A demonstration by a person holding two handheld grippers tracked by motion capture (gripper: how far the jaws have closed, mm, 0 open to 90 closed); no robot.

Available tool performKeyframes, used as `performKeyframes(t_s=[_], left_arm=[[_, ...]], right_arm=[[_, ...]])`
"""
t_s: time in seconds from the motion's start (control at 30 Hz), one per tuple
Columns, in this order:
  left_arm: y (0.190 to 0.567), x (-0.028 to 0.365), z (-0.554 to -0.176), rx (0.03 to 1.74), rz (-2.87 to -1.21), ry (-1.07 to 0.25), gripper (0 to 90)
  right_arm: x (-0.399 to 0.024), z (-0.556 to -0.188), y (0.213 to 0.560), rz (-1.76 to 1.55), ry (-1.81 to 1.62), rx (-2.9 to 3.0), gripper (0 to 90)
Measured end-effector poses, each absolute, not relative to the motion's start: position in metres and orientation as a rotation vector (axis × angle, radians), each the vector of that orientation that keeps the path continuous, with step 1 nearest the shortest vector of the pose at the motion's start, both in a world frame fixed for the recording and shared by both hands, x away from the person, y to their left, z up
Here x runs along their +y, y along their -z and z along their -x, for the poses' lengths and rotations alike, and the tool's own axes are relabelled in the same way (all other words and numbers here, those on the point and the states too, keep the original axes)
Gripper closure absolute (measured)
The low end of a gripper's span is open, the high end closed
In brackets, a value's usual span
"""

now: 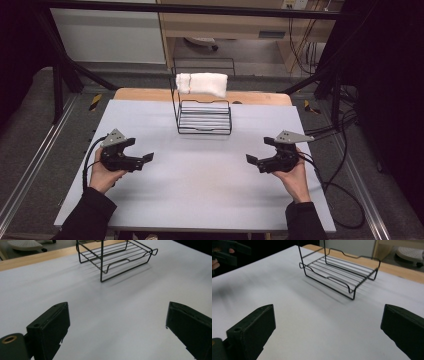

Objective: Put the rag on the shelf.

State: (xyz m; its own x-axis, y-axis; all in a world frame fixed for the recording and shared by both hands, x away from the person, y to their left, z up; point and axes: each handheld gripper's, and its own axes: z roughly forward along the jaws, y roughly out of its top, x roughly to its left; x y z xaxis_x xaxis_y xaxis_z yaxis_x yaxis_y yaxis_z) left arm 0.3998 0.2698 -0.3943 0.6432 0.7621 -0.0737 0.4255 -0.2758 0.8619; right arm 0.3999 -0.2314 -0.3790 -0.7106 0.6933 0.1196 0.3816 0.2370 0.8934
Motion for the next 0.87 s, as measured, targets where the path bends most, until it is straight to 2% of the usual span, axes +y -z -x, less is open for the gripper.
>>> performKeyframes(t_s=[0.4, 0.87], left_arm=[[0.420, 0.289, -0.382, 0.956, -1.954, -0.439, 6.7], [0.434, 0.293, -0.374, 0.980, -1.967, -0.430, 6.9]], right_arm=[[-0.268, -0.376, 0.429, -1.134, -1.417, 2.220, 0.2], [-0.275, -0.368, 0.438, -1.147, -1.397, 2.244, 0.2]])
